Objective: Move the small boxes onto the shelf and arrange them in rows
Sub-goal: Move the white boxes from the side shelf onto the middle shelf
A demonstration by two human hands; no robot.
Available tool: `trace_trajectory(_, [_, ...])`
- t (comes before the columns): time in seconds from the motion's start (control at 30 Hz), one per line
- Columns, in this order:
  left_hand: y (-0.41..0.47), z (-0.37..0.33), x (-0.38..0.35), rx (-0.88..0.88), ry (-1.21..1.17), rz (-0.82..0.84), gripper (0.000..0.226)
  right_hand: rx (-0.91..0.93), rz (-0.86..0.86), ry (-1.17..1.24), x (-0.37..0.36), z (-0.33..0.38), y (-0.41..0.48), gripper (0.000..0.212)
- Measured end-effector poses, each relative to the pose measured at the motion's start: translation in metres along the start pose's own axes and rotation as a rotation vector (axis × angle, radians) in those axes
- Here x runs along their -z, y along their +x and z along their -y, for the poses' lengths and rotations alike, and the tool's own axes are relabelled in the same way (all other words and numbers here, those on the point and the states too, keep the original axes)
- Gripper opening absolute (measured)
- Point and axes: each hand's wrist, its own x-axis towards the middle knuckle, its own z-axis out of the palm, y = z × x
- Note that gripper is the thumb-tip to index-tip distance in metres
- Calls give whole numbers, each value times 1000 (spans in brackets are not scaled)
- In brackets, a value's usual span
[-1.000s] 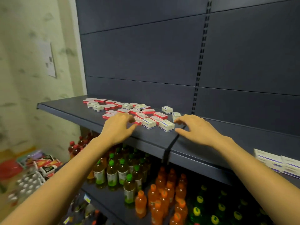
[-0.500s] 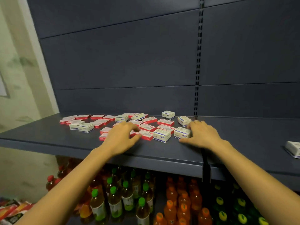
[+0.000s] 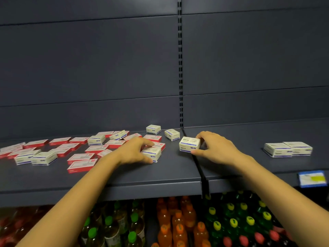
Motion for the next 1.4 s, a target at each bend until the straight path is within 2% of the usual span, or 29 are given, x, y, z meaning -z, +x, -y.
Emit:
trace_trajectory(0.13, [9, -1, -3, -9, 27, -30, 49, -15, -29, 29, 10, -17, -12, 39])
trace_trajectory(0.23, [11, -13, -4, -46, 30, -166, 44, -16, -59, 39, 18, -31, -19, 39])
trace_trajectory(0.33, [14, -37, -2, -111, -17, -302, 39, -5, -89, 46, 29, -46, -24, 39])
trace_trajectory(0.5, [26, -94, -10, -143, -19, -345, 40, 7, -144, 72, 53, -82, -32, 39])
trace_trajectory(0.8, [63, -221, -51, -187, -111, -320, 37, 40, -140, 104, 114, -187, -53, 37])
trace_trajectory(1.0, [93, -288, -95, -221, -123, -272, 40, 56, -119, 148, 127, -262, -67, 34])
trace_trajectory(1.17, [114, -311, -118, -182, -130, -201, 40, 71, -75, 176, 123, -295, -68, 33])
trace_trajectory(1.4, [127, -311, -132, -165, -165, -120, 37, 102, -14, 188, 112, -307, -59, 36])
